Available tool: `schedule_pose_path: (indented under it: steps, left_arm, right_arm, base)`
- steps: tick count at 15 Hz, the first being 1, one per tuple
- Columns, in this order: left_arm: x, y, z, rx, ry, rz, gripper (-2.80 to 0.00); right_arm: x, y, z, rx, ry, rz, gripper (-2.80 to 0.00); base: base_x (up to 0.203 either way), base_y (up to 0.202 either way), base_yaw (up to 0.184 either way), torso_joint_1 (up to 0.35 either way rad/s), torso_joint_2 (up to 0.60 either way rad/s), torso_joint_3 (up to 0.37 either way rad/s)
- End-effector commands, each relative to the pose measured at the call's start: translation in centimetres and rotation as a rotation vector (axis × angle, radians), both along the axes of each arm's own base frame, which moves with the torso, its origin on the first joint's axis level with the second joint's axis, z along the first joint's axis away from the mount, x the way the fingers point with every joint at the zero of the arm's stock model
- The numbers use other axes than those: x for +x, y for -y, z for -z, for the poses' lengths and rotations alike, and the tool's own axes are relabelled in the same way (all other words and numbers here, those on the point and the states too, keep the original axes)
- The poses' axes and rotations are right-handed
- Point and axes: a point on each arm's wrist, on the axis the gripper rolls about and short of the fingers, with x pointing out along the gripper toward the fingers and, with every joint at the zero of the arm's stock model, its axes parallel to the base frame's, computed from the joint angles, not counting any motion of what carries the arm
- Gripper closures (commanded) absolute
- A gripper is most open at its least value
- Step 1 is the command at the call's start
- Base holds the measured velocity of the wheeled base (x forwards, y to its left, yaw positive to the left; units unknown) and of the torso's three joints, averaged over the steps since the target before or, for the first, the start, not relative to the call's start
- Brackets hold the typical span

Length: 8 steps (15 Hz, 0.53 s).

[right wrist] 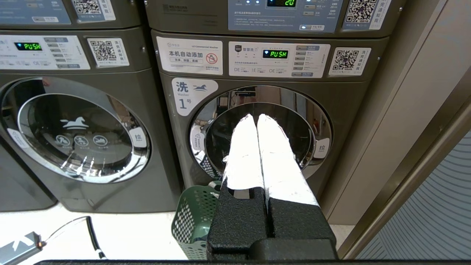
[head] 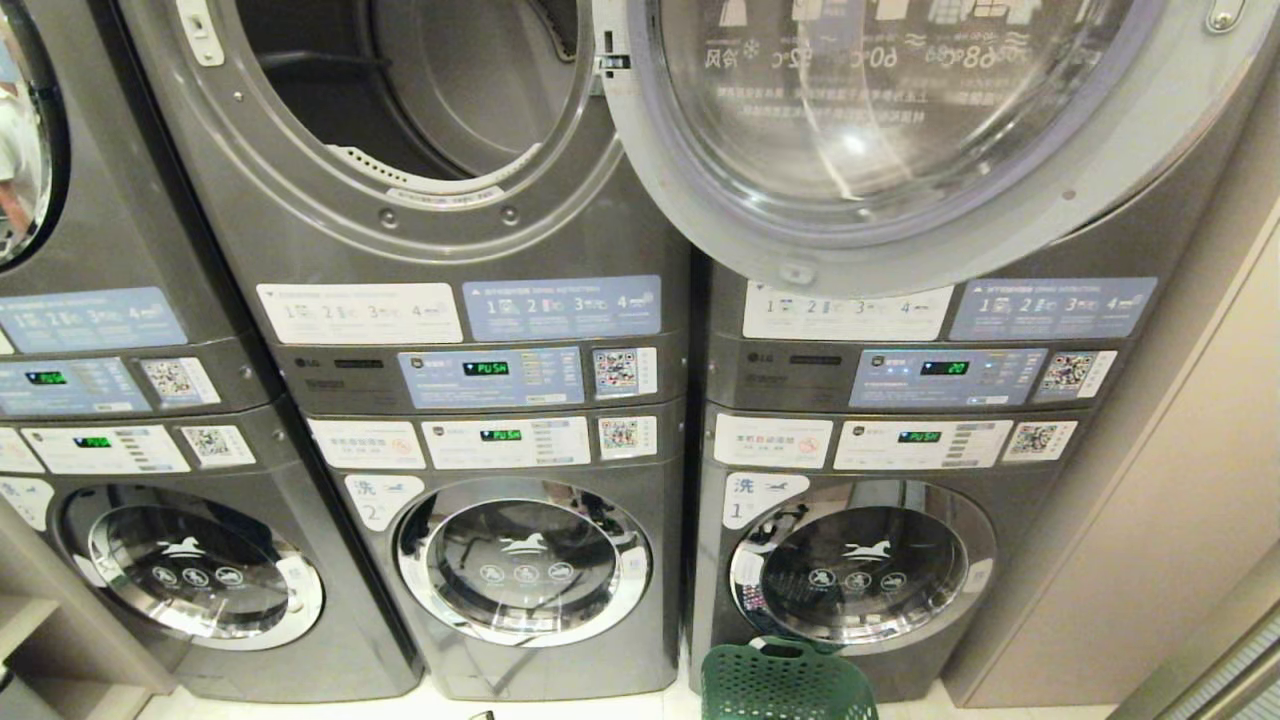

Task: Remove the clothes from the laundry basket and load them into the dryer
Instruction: Open the dryer

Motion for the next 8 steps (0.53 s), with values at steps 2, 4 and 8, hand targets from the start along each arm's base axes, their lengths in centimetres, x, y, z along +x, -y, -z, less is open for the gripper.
schedule_pose_path:
  steps: [2, 4, 8]
  left_arm:
    - [0.1, 0.0, 2.8, 0.008, -0.065, 0.0, 0.0]
    - [0.0, 0.0, 6.0, -0.007, -0.114, -0.035, 0.0]
    - [0.0, 0.0, 10.2, 0.04, -0.051, -0.149, 0.0]
  right_arm:
    - [0.0, 0.0, 0.0, 0.0, -0.001, 0.0, 0.0]
    - [0.0, 0.0, 0.0, 0.0, -0.001, 0.0, 0.0]
    - [0.0, 0.0, 0.0, -0.002, -0.001, 0.0, 0.0]
  base:
    - [0.0, 0.0, 0.0, 0.0, 0.0, 0.0]
    - [0.0, 0.0, 0.0, 0.0, 0.0, 0.0]
    - [0.0, 0.0, 0.0, 0.0, 0.0, 0.0]
